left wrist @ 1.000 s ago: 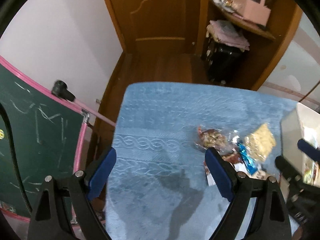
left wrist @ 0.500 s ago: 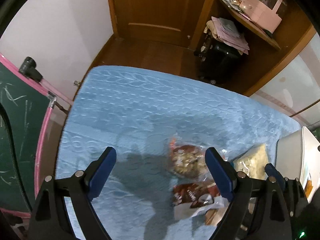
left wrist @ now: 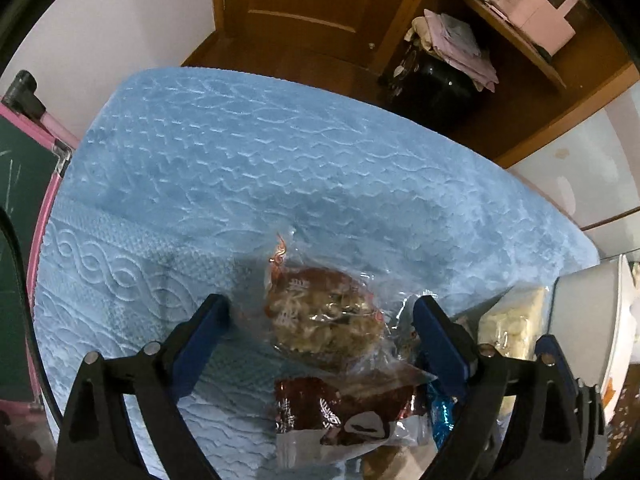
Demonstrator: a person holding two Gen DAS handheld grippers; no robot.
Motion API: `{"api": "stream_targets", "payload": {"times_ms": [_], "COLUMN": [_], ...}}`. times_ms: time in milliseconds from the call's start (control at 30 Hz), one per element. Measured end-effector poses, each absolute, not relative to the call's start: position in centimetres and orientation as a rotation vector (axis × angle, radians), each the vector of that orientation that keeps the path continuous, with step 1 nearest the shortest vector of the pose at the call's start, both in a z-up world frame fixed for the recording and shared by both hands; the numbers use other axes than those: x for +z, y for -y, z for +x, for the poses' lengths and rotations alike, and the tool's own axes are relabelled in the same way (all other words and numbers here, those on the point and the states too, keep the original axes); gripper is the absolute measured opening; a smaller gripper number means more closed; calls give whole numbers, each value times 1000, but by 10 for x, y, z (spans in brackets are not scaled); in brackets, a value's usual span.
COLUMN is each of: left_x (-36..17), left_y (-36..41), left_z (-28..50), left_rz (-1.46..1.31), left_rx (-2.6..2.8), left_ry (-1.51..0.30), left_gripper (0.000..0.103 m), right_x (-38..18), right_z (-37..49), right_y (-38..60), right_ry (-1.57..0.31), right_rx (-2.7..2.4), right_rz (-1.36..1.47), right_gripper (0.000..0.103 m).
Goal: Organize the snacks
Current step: 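Grasp the second nut bag with the left tool while the right tool grasps the cracker bag, then carry both bags over the white box and release them inside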
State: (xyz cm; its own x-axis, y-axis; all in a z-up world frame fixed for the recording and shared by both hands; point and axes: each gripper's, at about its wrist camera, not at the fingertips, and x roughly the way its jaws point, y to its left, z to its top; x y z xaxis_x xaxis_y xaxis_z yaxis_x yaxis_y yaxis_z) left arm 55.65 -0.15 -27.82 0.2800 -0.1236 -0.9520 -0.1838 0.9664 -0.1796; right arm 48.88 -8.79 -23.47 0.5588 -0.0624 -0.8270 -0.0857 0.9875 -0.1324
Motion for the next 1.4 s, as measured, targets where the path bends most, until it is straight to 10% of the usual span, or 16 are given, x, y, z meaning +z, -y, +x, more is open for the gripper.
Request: {"api": "stream_targets", "payload": {"times_ms": [100, 200, 667, 1400], "left_x": [-278, -271, -241, -102], "left_y": [2, 2, -21, 19], "left_z": [554, 548, 507, 419], "left_rz": [-259, -200, -203, -39], "left_rx": [48, 46, -38, -191], "left_ry": [-1269, -1240, -1199, -1022], "left_gripper": [83, 50, 49, 50], "right_x": [-237, -239, -199, -64], "right_z": [492, 495, 492, 393], "right_y": [81, 77, 110, 147], "right_ry": [-972, -970, -1022, -838], "right_rx": [-4, 1, 92, 307], "right_rz": [-183, -206, -44, 116], "right_gripper": [74, 72, 37, 36]}}
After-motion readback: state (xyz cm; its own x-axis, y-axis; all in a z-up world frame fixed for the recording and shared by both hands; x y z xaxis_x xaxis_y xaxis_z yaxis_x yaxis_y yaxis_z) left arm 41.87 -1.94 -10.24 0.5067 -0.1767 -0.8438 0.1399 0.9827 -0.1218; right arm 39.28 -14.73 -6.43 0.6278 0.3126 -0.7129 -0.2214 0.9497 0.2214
